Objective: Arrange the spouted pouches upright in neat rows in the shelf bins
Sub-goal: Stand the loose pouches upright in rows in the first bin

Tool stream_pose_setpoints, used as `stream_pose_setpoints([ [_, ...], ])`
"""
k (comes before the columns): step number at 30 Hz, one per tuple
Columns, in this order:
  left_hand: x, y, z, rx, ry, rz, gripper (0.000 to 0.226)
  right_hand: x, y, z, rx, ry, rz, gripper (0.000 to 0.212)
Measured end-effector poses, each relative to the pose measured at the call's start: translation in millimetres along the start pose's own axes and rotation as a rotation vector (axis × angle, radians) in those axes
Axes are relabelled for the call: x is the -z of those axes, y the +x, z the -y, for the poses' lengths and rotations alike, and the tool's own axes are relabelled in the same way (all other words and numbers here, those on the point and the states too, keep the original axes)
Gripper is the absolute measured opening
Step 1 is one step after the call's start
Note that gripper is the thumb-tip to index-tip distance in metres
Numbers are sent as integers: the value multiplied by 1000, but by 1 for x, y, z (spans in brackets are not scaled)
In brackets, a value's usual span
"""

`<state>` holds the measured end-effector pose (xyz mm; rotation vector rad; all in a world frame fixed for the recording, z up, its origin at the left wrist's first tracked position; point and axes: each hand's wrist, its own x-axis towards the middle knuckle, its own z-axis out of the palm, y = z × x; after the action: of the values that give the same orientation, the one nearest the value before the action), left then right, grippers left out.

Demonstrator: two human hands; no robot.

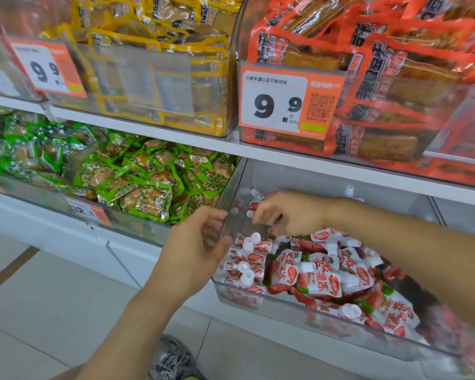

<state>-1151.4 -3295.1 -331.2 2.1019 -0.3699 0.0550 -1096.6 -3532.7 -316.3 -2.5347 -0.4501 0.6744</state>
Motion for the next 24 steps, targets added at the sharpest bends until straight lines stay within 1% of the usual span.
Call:
stream_pose_setpoints([
  [1, 0, -1, 0, -1, 1, -3, 35, 5, -3, 1, 15, -44, -78, 38],
  [2, 0, -1, 0, -3, 2, -4, 35, 7, -7, 3, 20, -71, -98, 37],
  [3, 0, -2, -1, -4, 6, -2, 35, 8, -13, 5, 7, -72, -64, 40],
  [5, 1, -3, -2, -5, 20, 2, 35, 2, -26, 9, -53, -111, 72, 58],
  [7, 2, -3, -4, -19, 31, -6, 34, -9, -35, 9, -71, -295, 170, 78],
  [8, 2, -2, -4, -23, 38, -5, 34, -14, -39, 8, -60, -368, 168, 81],
  [9, 2, -2, -5, -23, 46, -3, 34, -18, -43, 6, -40, -408, 136, 79],
  [10, 2, -2, -5, -21, 57, -1, 34, -21, -47, 6, -15, -425, 95, 71],
  [13, 0, -3, -8, -45, 99, -34, 33, -16, -62, 5, 76, -439, -72, 30],
  [14, 0, -5, -10, -91, 138, -71, 34, -12, -69, 4, 96, -429, -144, 24],
  [16, -1, -6, -19, -211, 202, -132, 34, -2, -79, 0, 114, -379, -293, 26],
  [17, -3, -6, -26, -266, 203, -131, 35, 2, -83, -2, 119, -339, -383, 28],
  [19, -9, -2, -40, -325, 167, -45, 46, 6, -87, -3, 135, -213, -568, 29],
  [21, -18, 6, -51, -284, 164, 73, 66, -1, -82, 4, 180, -36, -704, 21],
  [22, -22, 11, -53, -268, 191, 104, 71, -7, -78, 9, 209, 79, -739, 18],
  [23, -25, 14, -54, -270, 231, 105, 70, -13, -72, 12, 230, 230, -728, 17],
  [24, -25, 17, -53, -270, 267, 85, 64, -16, -67, 12, 238, 402, -667, 20],
])
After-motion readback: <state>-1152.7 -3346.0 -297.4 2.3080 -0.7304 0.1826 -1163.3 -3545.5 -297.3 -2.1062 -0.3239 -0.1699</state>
